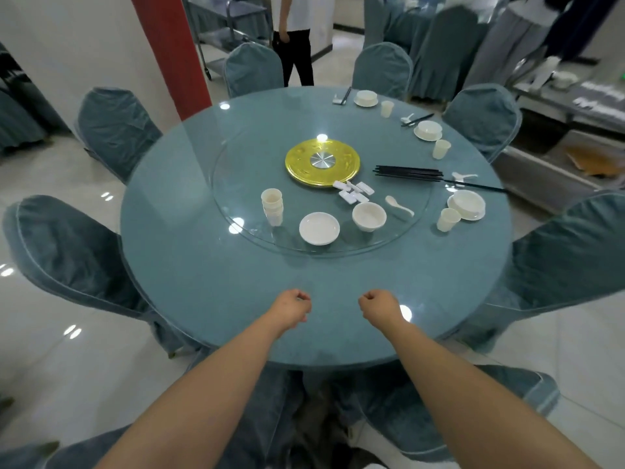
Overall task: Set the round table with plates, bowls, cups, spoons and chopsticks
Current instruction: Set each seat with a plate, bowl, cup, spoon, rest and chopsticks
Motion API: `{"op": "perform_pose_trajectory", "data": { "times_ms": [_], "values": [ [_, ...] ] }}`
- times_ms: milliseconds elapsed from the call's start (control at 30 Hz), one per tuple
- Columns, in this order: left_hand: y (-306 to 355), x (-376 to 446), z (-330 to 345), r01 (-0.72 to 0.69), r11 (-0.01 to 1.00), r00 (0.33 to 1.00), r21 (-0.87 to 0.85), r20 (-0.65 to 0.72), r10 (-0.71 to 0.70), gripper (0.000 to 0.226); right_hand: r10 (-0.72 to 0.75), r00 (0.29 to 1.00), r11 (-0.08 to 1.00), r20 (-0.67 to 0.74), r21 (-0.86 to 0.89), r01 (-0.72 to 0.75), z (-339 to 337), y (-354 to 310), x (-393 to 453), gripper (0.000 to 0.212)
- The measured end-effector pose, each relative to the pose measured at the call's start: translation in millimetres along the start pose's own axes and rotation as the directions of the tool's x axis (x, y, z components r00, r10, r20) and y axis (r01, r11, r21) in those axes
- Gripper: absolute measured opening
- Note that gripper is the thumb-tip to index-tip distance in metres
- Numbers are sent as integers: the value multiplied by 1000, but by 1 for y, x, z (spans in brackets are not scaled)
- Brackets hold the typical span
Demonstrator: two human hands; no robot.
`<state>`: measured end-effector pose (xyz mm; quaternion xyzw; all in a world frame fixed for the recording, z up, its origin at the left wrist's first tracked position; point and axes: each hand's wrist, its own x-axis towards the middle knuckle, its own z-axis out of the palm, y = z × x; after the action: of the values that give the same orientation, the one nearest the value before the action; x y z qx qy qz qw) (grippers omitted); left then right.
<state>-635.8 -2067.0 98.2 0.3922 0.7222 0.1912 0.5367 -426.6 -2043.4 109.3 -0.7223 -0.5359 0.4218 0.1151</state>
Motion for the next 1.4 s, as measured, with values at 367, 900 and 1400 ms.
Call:
{"op": "perform_pose_trajectory", "data": {
  "times_ms": [367,900,1400],
  "values": [
    [40,24,-14,-3,1000,1000,23,-31,4,13,-9,1000,999,20,-39,9,-18,-14,41,14],
    [119,126,-31,39,993,979,-108,-197,-60,14,-32,991,999,128,20,30,-58,-62,163,19],
    [123,272,-69,66,972,993,227,-110,-41,37,189,978,975,92,98,-198,4,-99,249,18]
  ]
}}
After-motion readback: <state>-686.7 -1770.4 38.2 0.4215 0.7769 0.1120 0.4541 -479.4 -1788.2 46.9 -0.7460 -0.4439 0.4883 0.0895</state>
